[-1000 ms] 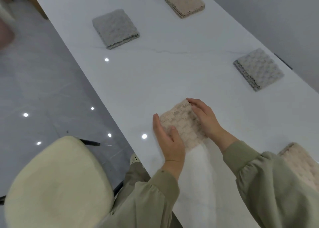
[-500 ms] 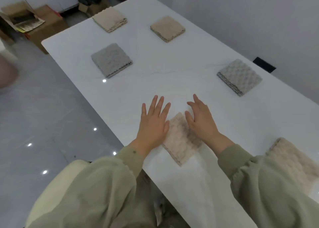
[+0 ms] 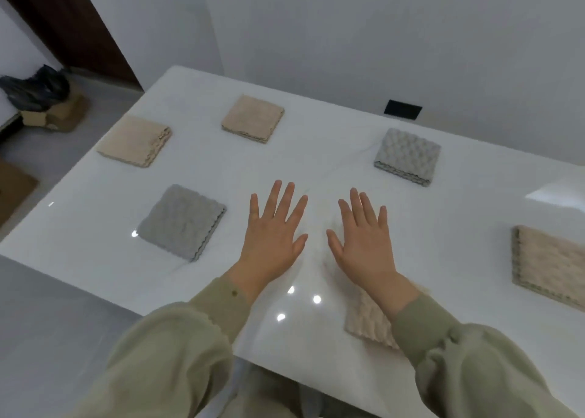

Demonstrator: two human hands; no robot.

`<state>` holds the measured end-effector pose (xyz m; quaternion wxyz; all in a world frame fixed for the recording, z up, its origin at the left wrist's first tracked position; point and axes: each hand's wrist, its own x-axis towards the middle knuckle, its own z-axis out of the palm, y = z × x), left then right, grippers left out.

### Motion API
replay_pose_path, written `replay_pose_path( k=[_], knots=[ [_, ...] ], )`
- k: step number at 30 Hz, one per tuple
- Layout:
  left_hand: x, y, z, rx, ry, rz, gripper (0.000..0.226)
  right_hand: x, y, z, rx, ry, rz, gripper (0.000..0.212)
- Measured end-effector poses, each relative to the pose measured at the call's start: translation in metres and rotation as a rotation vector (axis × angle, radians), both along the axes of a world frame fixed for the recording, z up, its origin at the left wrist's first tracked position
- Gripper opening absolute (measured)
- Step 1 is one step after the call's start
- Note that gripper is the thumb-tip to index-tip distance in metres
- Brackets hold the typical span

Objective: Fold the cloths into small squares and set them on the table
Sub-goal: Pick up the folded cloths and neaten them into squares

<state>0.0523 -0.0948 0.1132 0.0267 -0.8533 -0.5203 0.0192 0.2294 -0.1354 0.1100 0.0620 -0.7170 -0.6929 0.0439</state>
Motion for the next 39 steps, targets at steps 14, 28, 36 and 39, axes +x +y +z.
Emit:
replay_pose_path(
  k=[14,28,36,39],
  knots=[
    [-0.049,0.029,-0.019,0.036,-0.072,-0.075,0.062,-0.044,0.028,-0.009,0.004,0.013,-0.062,0.069],
    [-0.205,0.135,-0.051,-0.291,-0.245,-0.187,0.059,-0.225,0.064,-0.054,-0.007,0.515,-0.298,0.058],
    [-0.270,0.141,-0.079,-0.596,-0.843,0.249,0.053,-0.299,0.069,-0.069,-0.075,0.977,-0.620,0.057],
    [-0.271,0.130,-0.085,-0.691,-0.958,0.307,0.053,-0.308,0.077,-0.070,-0.013,1.086,-0.755,0.055]
  ],
)
